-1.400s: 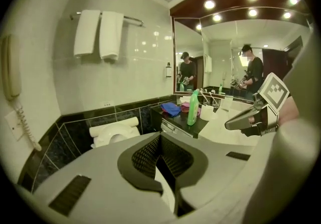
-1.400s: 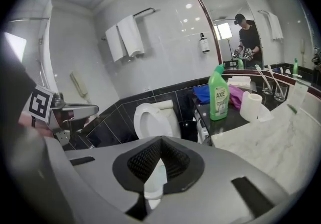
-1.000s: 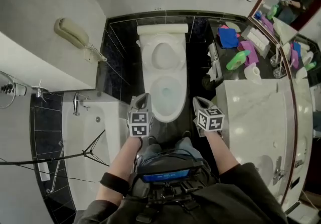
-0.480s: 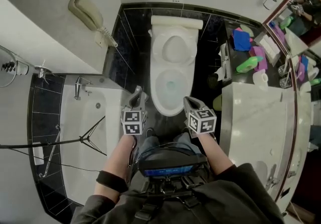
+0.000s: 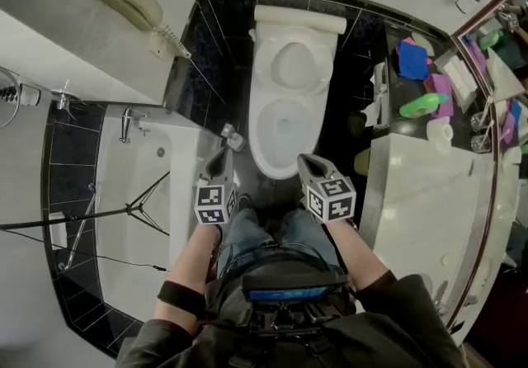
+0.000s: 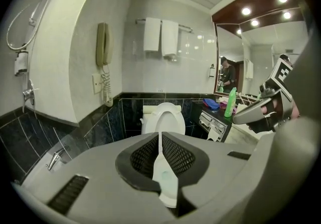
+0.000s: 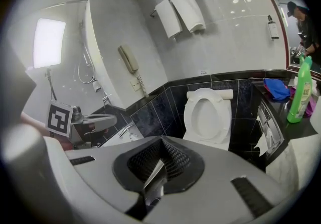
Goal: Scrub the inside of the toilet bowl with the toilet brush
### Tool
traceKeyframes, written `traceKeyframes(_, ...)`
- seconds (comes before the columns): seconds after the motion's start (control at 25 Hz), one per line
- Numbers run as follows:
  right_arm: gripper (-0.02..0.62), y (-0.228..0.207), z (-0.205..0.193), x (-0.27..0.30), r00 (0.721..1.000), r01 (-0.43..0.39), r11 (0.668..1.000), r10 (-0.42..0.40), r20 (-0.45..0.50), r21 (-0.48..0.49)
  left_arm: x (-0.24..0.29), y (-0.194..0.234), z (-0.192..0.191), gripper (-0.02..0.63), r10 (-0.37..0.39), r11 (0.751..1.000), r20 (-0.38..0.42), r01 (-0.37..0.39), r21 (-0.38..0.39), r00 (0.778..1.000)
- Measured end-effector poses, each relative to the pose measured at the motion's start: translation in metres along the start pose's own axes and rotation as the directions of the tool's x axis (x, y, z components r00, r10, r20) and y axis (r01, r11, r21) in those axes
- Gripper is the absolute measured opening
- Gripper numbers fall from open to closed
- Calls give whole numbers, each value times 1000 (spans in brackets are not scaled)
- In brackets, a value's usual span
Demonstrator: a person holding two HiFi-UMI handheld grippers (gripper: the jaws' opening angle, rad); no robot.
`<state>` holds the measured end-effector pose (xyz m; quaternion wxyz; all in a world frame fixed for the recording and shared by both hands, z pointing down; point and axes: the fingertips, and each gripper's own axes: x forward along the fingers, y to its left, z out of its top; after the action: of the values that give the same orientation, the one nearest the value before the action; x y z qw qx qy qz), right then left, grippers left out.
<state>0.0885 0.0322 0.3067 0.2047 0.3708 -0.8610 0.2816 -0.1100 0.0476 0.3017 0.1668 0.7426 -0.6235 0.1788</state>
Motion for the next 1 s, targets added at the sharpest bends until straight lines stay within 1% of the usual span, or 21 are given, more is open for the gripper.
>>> traceKeyframes(0.12, 5, 6, -2, 18, 998, -69, 997, 68, -11, -19, 2, -2, -18, 67, 5, 1000, -5, -6, -13, 1000)
traceKeyframes(0.2, 5, 9, -6, 37, 994, -103, 994, 102, -26, -40, 6, 5, -33, 105, 19, 1000, -6, -19, -23, 1000)
traceKeyframes(0.32, 5, 15, -14, 65, 992, -122, 991, 120, -47, -59, 11, 25, -63, 151, 43, 998, -13, -43, -53, 999)
traceKeyframes(0.4, 5, 23, -15, 83, 991, -131, 989, 129, -43, -68, 17, 41, -84, 170, 46, 996, -16, -47, -69, 999)
traceKeyframes(0.52, 5, 32, -19, 123, 991, -131, 988, 129, -28, -87, 37, 68, -113, 198, 38, 997, -3, -38, -70, 999)
traceKeyframes(0.68, 5, 35, -35, 184, 994, -111, 985, 108, -30, -134, 74, 102, -156, 216, 12, 998, 10, -11, -64, 1000)
traceKeyframes(0.8, 5, 34, -51, 224, 996, -93, 982, 90, -24, -163, 103, 122, -184, 242, -11, 999, 26, 12, -52, 1000)
traceKeyframes(0.88, 5, 32, -63, 251, 996, -90, 981, 87, -24, -169, 124, 131, -203, 262, -33, 999, 29, 34, -37, 999)
traceKeyframes(1.0, 5, 32, -84, 288, 995, -101, 978, 97, -29, -181, 152, 141, -238, 268, -55, 998, 25, 55, -1, 998)
